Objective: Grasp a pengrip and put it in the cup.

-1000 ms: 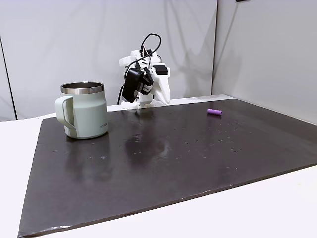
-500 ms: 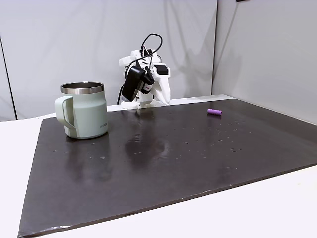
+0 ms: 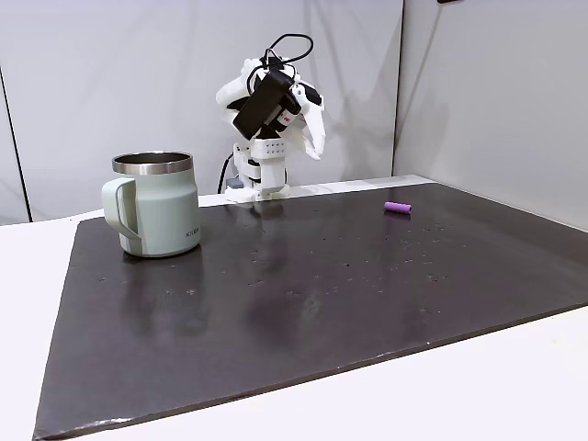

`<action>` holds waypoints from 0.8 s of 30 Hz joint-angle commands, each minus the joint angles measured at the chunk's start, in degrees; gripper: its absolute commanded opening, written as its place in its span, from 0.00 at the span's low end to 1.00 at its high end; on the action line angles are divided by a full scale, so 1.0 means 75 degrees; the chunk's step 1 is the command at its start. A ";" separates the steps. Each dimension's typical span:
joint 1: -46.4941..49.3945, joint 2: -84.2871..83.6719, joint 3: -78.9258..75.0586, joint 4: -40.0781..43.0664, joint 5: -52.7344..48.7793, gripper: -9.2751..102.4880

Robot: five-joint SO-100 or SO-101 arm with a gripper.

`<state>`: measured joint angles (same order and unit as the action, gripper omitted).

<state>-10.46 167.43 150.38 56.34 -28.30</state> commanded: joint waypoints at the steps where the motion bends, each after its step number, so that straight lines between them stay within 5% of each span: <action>1: 0.0023 -0.1512 -0.1441 0.0188 -0.0480 0.08; 24: -0.3223 -0.5742 -0.2367 -0.0164 -0.3176 0.08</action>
<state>-31.64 125.86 137.37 57.13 -51.24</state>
